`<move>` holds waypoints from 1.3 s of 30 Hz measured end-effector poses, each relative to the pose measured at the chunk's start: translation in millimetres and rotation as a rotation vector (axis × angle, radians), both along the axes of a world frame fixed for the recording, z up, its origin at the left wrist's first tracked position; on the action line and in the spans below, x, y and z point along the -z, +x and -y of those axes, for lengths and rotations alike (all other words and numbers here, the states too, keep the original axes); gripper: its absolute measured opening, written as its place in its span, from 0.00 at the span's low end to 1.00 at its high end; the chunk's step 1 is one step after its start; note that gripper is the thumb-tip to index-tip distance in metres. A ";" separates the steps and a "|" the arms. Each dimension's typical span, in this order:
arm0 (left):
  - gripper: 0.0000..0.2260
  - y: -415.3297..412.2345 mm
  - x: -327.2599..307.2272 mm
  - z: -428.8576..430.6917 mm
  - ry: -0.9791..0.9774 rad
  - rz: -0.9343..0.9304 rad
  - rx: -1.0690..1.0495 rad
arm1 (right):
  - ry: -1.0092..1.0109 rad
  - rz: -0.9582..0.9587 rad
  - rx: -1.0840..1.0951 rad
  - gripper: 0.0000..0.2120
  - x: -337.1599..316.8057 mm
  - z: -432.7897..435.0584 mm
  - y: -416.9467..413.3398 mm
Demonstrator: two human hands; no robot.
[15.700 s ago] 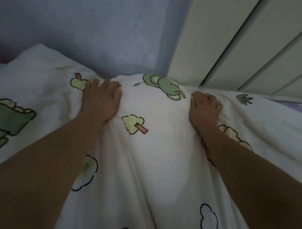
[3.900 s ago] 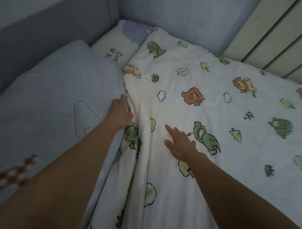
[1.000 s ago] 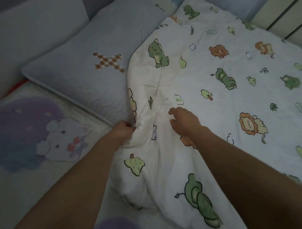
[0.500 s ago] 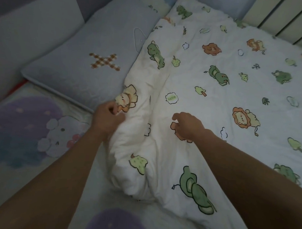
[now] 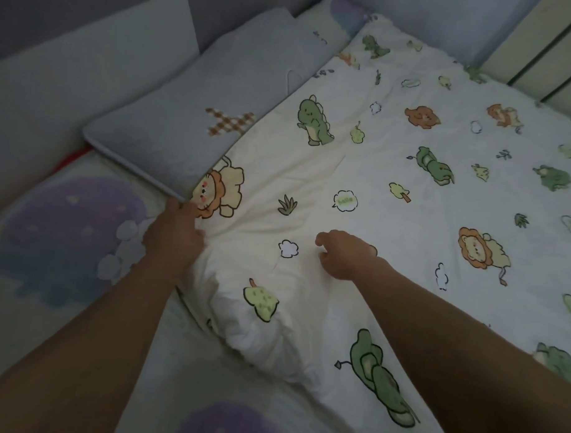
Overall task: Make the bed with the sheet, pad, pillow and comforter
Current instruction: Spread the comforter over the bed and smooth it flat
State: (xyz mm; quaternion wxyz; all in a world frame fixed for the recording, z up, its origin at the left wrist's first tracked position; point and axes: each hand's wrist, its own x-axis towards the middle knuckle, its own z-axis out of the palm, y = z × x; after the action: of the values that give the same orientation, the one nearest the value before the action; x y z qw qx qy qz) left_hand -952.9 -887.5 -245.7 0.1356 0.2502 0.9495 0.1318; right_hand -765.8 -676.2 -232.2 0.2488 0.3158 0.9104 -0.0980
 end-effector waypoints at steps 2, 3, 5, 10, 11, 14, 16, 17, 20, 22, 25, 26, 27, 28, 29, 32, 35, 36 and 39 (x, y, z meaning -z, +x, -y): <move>0.16 -2.8 -1.8 -2.7 0.109 0.079 -0.056 | -0.007 -0.023 0.006 0.15 1.7 1.4 -3.4; 0.14 -4.3 -3.5 -3.8 0.158 0.094 -0.093 | -0.016 -0.044 0.016 0.15 2.4 0.8 -6.1; 0.12 -8.4 -5.6 -4.9 0.238 0.086 -0.148 | -0.019 -0.076 0.029 0.14 1.7 -2.8 -12.9; 0.29 -10.5 2.0 4.3 0.241 0.217 -0.199 | -0.002 -0.093 0.057 0.14 -4.4 -7.3 -21.8; 0.32 -11.1 8.1 9.9 0.221 0.289 -0.244 | -0.005 -0.083 0.051 0.14 -2.5 -7.3 -21.1; 0.46 -8.8 15.0 25.8 0.245 0.607 -0.389 | -0.021 -0.041 0.036 0.14 1.4 -5.7 -14.5; 0.37 -3.1 14.0 34.1 0.324 0.804 -0.498 | -0.044 -0.030 0.029 0.14 3.3 -2.3 -9.6; 0.26 1.4 10.2 38.8 0.381 0.891 -0.532 | -0.057 -0.038 0.027 0.14 3.5 0.4 -7.6; 0.25 12.9 2.8 52.1 0.467 1.031 -0.479 | -0.070 -0.071 0.021 0.15 1.5 6.9 -2.3; 0.35 16.0 12.6 64.1 0.497 1.059 -0.394 | -0.060 -0.077 0.018 0.16 -2.6 13.4 1.8; 0.49 27.0 28.3 82.0 0.508 1.074 -0.252 | -0.059 -0.135 0.017 0.16 -3.3 23.2 9.7; 0.52 34.0 28.0 85.0 0.505 1.068 -0.216 | -0.075 -0.154 0.018 0.16 -2.3 26.4 11.8; 0.52 42.0 29.8 88.6 0.510 1.067 -0.198 | -0.088 -0.161 0.029 0.16 -2.0 31.4 16.2; 0.52 49.6 29.9 90.1 0.516 1.075 -0.209 | -0.092 -0.167 0.041 0.16 -1.8 35.4 18.6; 0.51 56.2 32.6 91.3 0.525 1.088 -0.231 | -0.090 -0.176 0.052 0.16 -1.9 39.1 21.6; 0.48 73.4 27.4 87.7 0.549 1.145 -0.273 | -0.075 -0.221 0.072 0.15 -1.9 50.6 28.7; 0.41 85.2 22.4 80.7 0.590 1.129 -0.283 | -0.091 -0.268 0.128 0.15 -1.5 59.8 36.6; 0.36 88.9 17.9 81.4 0.610 1.113 -0.286 | -0.104 -0.280 0.145 0.15 -1.7 66.1 39.8; 0.20 97.2 14.5 81.1 0.699 1.045 -0.298 | -0.106 -0.297 0.175 0.15 -5.5 85.1 49.7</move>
State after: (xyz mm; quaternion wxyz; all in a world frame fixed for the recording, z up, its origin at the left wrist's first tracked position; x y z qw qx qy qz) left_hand -855.6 -968.6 -260.2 0.4709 0.0480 0.6840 0.5550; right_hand -716.0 -761.3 -226.7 0.1183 0.3622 0.8998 -0.2125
